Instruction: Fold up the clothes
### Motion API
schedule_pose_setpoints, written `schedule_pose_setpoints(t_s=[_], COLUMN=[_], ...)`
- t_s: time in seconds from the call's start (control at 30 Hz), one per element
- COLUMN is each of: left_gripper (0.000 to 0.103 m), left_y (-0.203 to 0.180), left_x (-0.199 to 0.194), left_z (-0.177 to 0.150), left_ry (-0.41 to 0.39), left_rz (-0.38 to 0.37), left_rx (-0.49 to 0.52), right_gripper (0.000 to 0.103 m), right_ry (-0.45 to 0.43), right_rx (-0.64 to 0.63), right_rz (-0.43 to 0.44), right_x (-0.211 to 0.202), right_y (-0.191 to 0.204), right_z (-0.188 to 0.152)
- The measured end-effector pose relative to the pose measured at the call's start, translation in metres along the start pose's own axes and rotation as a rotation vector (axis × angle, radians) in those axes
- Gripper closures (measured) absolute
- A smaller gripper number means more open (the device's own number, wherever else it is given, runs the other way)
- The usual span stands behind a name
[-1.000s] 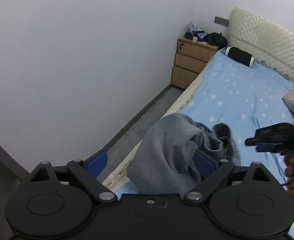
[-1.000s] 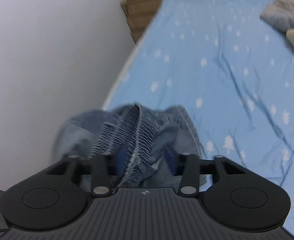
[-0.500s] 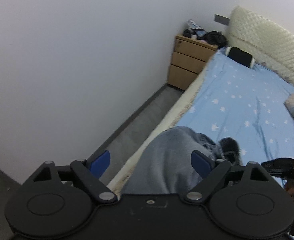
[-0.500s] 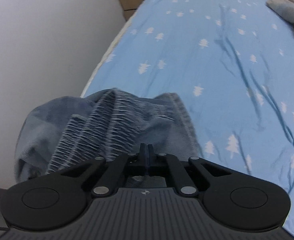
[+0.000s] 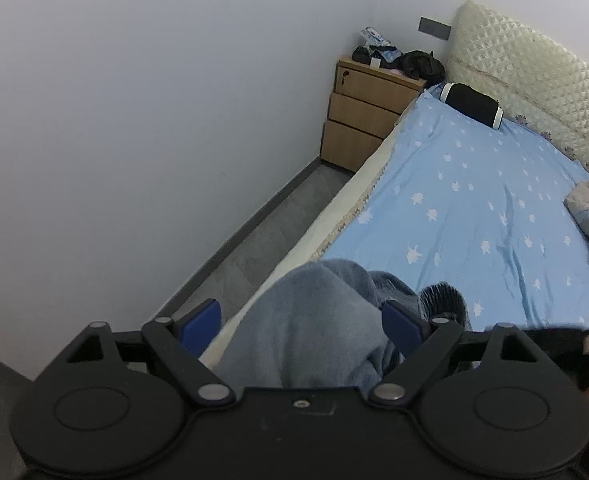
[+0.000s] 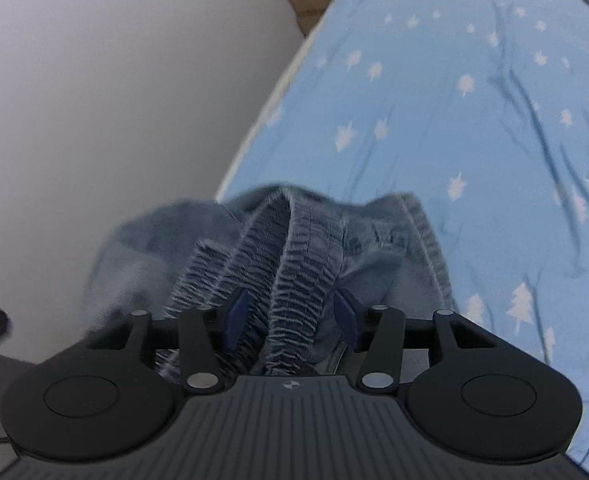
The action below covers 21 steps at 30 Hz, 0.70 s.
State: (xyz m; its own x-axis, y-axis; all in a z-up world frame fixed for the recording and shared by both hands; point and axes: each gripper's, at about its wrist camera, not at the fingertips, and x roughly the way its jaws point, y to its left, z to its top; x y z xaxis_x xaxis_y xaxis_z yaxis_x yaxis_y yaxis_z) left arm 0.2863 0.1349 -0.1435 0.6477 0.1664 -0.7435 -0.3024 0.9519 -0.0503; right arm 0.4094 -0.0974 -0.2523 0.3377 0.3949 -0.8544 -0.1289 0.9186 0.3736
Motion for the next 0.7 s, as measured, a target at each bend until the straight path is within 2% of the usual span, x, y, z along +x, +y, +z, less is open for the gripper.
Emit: schedule_pose_setpoints(t_s=[0.07, 0.1, 0.23, 0.37, 0.43, 0.5, 0.63, 0.7], left_gripper=[0.031, 0.032, 0.032, 0.034, 0.046, 0.048, 0.062, 0.062], left_y=[-0.004, -0.006, -0.023, -0.047, -0.06, -0.068, -0.078, -0.085], left_x=[0.005, 0.008, 0.024, 0.043, 0.057, 0.071, 0.097, 0.106], left_z=[0.004, 0.005, 0.009, 0.002, -0.003, -0.006, -0.01, -0.011], left_ry=[0.0, 0.0, 0.019, 0.028, 0.058, 0.091, 0.148, 0.175], left_rz=[-0.02, -0.031, -0.09, -0.241, -0.263, -0.285, -0.328, -0.359], left_rx=[0.018, 0.027, 0.104, 0.19, 0.228, 0.245, 0.293, 0.334], right_gripper=[0.088, 0.096, 0.097, 0.098, 0.098, 0.098, 0.099, 0.098], right_ry=[0.048, 0.054, 0.015, -0.012, -0.024, -0.032, -0.039, -0.042], right_rx=[-0.036, -0.05, -0.07, -0.034, -0.015, -0.009, 0.059, 0.079], right_rz=[-0.059, -0.08, -0.109, -0.094, -0.087, -0.095, -0.113, -0.107], right_x=[0.011, 0.011, -0.012, -0.036, -0.047, -0.055, -0.05, -0.049], right_y=[0.001, 0.0, -0.016, -0.037, -0.046, -0.052, -0.069, -0.076], right_z=[-0.002, -0.003, -0.016, -0.03, -0.036, -0.039, -0.043, -0.046])
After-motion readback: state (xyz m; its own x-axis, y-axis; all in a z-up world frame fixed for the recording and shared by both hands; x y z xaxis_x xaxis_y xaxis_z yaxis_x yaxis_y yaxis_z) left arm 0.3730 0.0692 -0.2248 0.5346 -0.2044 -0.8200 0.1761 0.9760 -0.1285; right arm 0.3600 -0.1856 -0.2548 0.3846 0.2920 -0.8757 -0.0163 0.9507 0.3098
